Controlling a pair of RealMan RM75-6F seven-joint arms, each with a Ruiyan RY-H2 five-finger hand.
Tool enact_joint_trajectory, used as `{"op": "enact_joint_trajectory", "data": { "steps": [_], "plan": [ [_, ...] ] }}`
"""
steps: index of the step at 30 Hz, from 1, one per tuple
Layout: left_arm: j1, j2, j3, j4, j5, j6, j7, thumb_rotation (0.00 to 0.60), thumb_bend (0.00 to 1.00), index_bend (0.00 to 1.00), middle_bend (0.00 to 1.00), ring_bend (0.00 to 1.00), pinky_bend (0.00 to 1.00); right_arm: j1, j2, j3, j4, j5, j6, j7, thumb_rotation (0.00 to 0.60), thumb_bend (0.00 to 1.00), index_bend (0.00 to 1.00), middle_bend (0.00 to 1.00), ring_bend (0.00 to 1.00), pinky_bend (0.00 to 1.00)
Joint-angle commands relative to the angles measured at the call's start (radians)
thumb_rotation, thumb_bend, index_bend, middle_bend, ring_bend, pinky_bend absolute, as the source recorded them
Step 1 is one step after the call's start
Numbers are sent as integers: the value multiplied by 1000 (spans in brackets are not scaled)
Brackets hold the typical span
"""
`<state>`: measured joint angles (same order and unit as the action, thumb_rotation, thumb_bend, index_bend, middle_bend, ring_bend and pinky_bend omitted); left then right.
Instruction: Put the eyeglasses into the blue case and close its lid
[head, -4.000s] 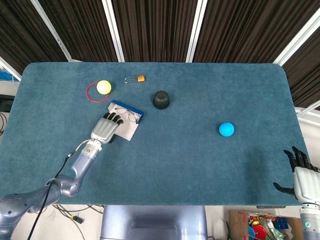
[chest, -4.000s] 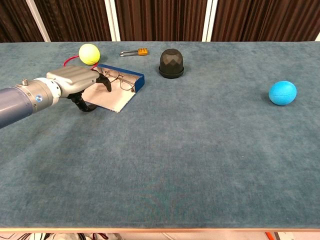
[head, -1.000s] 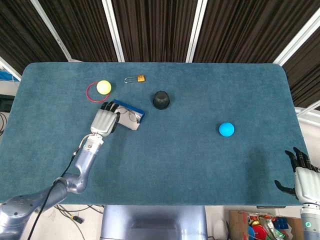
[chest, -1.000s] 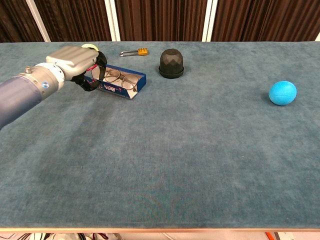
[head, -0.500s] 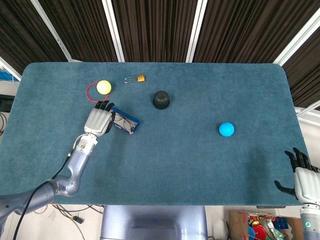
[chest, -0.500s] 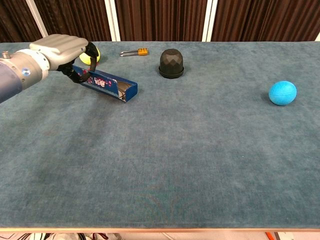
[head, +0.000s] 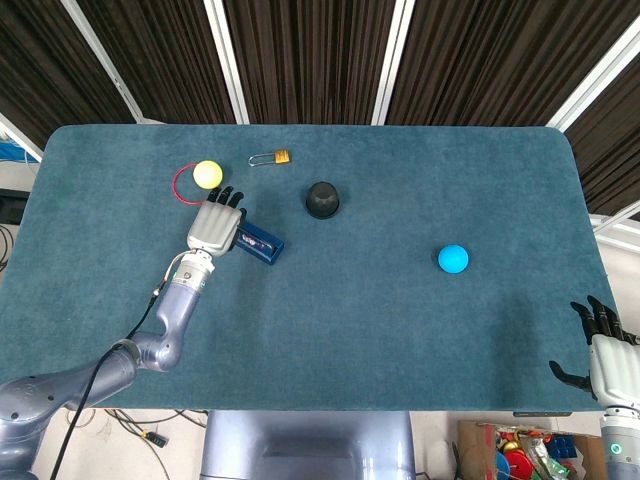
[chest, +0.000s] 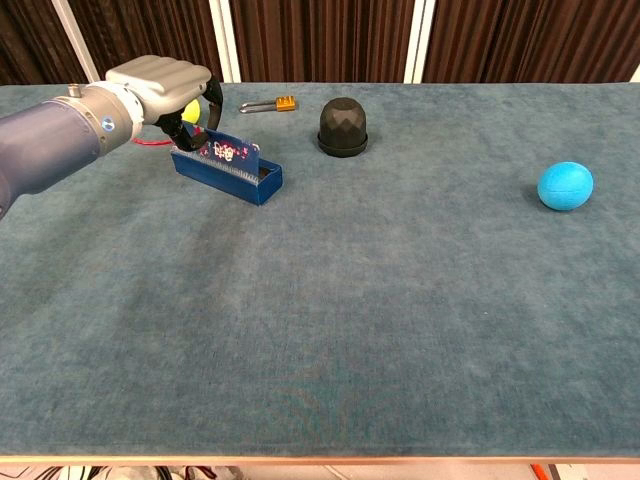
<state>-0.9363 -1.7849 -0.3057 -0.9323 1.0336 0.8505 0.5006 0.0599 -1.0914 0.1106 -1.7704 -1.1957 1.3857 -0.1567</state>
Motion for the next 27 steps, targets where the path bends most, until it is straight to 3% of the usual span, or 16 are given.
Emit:
{"op": "enact_joint_trajectory", "data": {
  "steps": [1, 19, 27],
  "plan": [
    [-13, -17, -6, 26, -19, -14, 6, 600, 448, 636, 193, 76, 124, 0, 0, 0, 0, 1, 1, 0, 600, 285, 132, 0, 0, 228],
    [-88, -116, -26, 204, -42, -52, -11, 600, 448, 633, 193, 76, 121, 1, 0, 0, -4, 12, -2, -11, 600, 286, 132, 0, 0, 228],
    [-123, -166, -43, 294, -61, -68, 2, 600, 447, 553, 192, 76, 119, 0, 2, 0, -7, 15, -3, -9, 600, 287, 132, 0, 0, 228]
  ]
}}
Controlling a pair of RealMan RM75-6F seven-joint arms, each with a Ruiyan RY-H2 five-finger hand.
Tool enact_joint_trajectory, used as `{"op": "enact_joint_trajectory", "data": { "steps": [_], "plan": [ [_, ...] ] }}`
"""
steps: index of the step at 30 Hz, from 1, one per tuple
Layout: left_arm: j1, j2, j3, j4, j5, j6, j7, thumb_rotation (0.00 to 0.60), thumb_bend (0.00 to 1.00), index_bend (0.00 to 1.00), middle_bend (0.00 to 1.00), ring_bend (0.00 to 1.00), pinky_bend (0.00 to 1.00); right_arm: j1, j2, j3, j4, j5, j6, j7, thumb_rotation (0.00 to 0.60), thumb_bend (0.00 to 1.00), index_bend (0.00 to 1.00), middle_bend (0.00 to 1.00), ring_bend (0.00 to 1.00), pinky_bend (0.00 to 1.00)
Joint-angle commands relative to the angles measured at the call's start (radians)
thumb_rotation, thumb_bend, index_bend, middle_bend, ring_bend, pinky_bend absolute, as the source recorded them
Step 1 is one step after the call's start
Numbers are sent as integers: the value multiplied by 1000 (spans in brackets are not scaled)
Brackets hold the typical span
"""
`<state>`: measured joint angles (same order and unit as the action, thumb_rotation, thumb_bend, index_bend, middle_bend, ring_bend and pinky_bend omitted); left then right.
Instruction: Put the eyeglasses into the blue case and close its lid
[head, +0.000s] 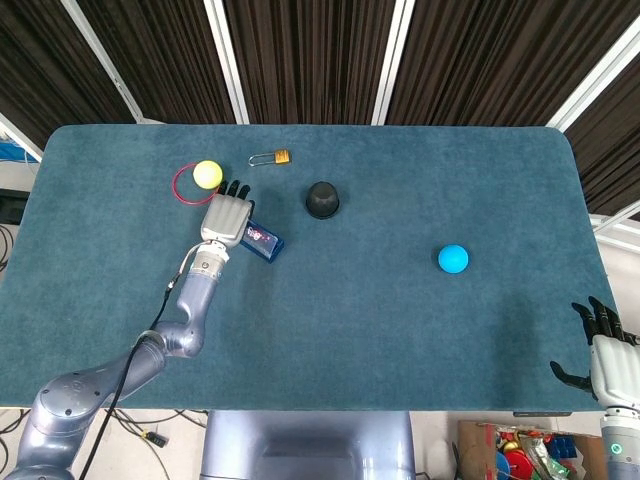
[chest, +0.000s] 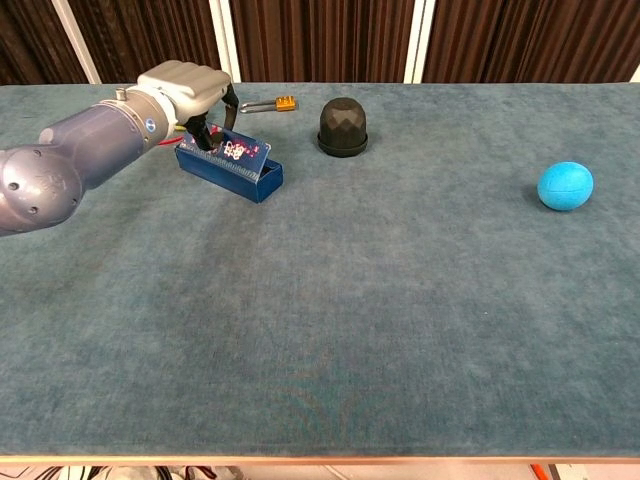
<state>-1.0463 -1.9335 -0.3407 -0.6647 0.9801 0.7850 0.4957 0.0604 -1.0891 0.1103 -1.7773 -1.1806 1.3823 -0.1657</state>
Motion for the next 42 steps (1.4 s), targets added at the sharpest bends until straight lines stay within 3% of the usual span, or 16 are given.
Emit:
{"op": "enact_joint_trajectory", "data": {
  "steps": [1, 3, 7, 10, 14, 20, 27, 33, 40, 42],
  "plan": [
    [-19, -25, -11, 40, -10, -4, 9, 600, 447, 536, 192, 76, 119, 0, 0, 0, -1, 0, 0, 1, 600, 288, 132, 0, 0, 228],
    [-29, -39, -17, 66, -15, -8, 13, 600, 447, 463, 190, 76, 118, 0, 2, 1, -3, 1, 0, 2, 600, 288, 132, 0, 0, 228],
    [-45, -68, -29, 109, -40, -30, 39, 600, 443, 190, 165, 63, 104, 1, 5, 1, -6, 3, -4, 5, 600, 288, 132, 0, 0, 228],
    [-48, -78, -37, 118, -63, -48, 72, 600, 422, 41, 127, 44, 83, 1, 8, 1, -8, 7, -6, 8, 600, 288, 132, 0, 0, 228],
    [-51, -80, -53, 112, -78, -22, 90, 600, 307, 0, 80, 25, 66, -1, 9, 1, -8, 7, -3, 8, 600, 288, 132, 0, 0, 228],
    [-38, -35, -65, 27, -49, 88, 84, 600, 283, 0, 63, 19, 59, 0, 11, 2, -10, 10, -7, 12, 600, 289, 132, 0, 0, 228],
    [98, 184, -29, -366, -38, 193, 128, 600, 246, 0, 54, 17, 59, 0, 13, 1, -11, 5, -4, 16, 600, 288, 132, 0, 0, 228],
    [278, 460, 74, -829, -45, 338, 240, 600, 244, 0, 40, 18, 45, 0, 10, -2, 6, -33, 9, 30, 600, 223, 122, 0, 0, 228],
    [492, 720, 205, -1186, 58, 498, 134, 600, 245, 7, 32, 18, 44, -4, -8, 3, 47, -98, 54, 67, 600, 166, 46, 0, 0, 228],
    [541, 772, 239, -1231, 110, 530, 81, 600, 245, 7, 30, 18, 44, -7, -12, 5, 54, -106, 62, 81, 600, 166, 41, 0, 0, 228]
  ]
}}
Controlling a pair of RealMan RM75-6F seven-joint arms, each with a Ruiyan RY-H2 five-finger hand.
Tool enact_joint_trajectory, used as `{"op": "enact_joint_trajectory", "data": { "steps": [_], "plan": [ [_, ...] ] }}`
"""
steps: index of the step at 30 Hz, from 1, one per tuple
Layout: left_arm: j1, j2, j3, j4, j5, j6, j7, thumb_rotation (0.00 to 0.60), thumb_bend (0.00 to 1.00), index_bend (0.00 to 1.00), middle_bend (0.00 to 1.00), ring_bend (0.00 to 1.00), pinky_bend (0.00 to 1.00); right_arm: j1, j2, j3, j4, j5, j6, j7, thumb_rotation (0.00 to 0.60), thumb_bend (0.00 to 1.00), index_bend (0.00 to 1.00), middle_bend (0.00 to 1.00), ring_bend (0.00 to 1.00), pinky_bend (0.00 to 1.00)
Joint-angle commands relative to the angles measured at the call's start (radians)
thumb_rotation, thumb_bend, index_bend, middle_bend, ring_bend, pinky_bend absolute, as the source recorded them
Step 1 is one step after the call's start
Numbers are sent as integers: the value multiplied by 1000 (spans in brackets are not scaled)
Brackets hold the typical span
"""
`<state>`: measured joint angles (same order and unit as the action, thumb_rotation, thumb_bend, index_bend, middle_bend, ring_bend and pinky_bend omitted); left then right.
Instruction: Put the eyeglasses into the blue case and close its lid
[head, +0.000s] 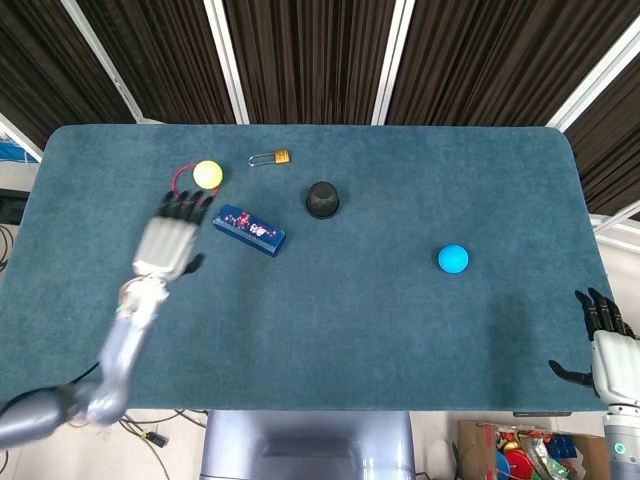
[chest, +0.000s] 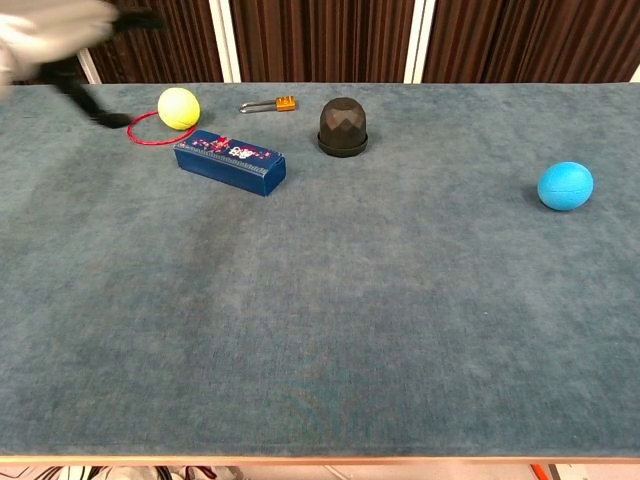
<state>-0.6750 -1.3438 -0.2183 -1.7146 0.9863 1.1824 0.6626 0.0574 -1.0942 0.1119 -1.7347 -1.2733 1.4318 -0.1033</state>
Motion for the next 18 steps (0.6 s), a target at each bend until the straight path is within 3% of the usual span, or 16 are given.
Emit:
{"op": "enact_joint_trajectory", "data": {
  "steps": [1, 7, 18],
  "plan": [
    [188, 196, 129, -189, 127, 147, -106, 600, 244, 6, 29, 18, 44, -5, -9, 5, 14, -18, 17, 24, 600, 167, 39, 0, 0, 228],
    [275, 234, 187, -181, 257, 223, -206, 600, 245, 5, 27, 3, 33, -11, -26, 8, 40, -61, 54, 53, 600, 167, 34, 0, 0, 228],
    [336, 259, 199, -161, 322, 262, -258, 600, 244, 5, 27, 0, 30, -16, -31, 8, 49, -71, 59, 63, 600, 167, 35, 0, 0, 228]
  ]
}}
